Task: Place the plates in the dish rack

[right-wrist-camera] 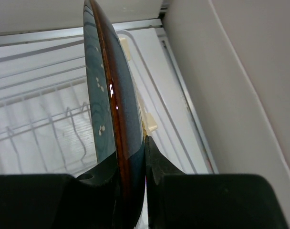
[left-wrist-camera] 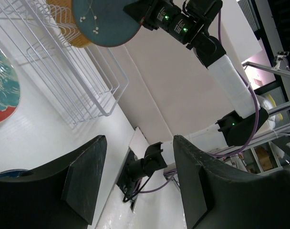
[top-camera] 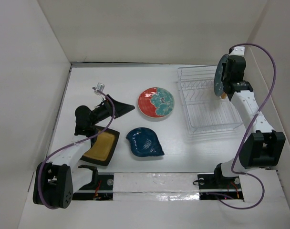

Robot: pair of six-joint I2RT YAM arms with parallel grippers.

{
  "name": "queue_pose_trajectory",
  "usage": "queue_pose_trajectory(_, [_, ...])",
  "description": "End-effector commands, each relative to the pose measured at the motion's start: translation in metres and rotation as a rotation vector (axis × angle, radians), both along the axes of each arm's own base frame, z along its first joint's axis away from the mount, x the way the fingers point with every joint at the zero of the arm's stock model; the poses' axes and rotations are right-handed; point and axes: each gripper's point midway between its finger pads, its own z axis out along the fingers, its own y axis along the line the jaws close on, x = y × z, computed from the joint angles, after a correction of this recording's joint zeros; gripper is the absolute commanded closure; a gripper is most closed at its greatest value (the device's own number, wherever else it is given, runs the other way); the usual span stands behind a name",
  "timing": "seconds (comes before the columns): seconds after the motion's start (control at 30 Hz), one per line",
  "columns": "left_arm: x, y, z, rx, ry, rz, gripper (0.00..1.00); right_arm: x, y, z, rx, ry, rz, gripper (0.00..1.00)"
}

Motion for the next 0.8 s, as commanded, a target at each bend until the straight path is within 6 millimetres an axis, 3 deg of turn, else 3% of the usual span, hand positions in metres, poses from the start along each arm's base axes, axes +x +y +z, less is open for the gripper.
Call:
queue_pose_trajectory(0.0, [-0.007,-0.001,0.012,-0.012,-0.08,-0.028,0.46,-0.001,-0.023,0.105,-0.023,-0.336,-0.123,1.0])
queue_pose_trajectory(0.2, [-0.004,-0.002,0.009,-0.01,-0.068,-0.026,0.46,0.001,-0.046,0.106,-0.008,-0.366,-0.147,1.0])
queue_pose_trajectory(0.27, [-0.003,-0.002,0.007,-0.008,-0.063,-0.026,0.46,0.009,-0.044,0.105,0.019,-0.39,-0.086,1.0])
queue_pose_trajectory(0.33, [-0.003,-0.002,0.007,-0.007,-0.062,-0.024,0.47,0.015,-0.052,0.094,0.058,-0.397,-0.063,1.0])
queue_pose_trajectory(0.57, [0.0,-0.002,0.003,0.004,-0.054,-0.017,0.47,0.036,-0.041,0.068,0.165,-0.413,0.105,1.0])
queue_pose_trajectory(0.77, [0.001,-0.002,0.002,0.01,-0.051,-0.013,0.47,0.042,-0.03,0.055,0.2,-0.418,0.164,1.0])
